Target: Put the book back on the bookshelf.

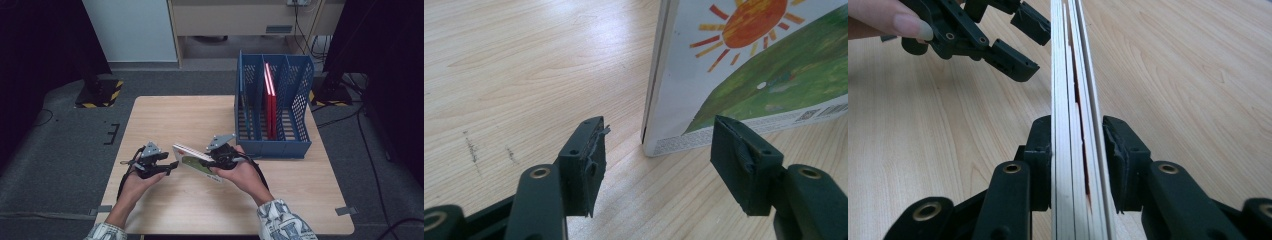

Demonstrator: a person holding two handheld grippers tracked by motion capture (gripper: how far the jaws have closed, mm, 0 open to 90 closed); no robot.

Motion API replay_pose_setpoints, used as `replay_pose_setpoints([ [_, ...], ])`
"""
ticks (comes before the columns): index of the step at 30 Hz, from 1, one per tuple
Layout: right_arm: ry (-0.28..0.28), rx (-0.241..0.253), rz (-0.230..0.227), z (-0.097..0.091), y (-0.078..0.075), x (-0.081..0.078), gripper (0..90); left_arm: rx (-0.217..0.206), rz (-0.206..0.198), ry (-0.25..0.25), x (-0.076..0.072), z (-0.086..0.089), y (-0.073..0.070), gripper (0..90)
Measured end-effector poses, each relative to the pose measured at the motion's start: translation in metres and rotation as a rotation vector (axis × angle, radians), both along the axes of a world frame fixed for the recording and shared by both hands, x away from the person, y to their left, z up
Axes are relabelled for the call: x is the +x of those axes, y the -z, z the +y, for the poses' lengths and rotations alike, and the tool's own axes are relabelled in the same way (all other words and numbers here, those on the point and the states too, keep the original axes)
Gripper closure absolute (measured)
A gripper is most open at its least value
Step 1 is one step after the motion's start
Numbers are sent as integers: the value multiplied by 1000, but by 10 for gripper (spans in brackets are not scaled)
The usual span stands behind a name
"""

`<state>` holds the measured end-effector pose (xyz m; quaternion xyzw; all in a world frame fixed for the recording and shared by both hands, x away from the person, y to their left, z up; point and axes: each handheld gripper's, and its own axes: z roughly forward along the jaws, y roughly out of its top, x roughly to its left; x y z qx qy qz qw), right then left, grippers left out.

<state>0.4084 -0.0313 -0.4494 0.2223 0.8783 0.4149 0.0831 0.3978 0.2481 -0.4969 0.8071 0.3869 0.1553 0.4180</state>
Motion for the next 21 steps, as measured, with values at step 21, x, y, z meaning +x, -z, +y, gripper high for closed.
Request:
replay_pose_setpoints([
  [21,27,22,-23,-1,-1,-2,763,28,-8,-17,0,5,1,378],
])
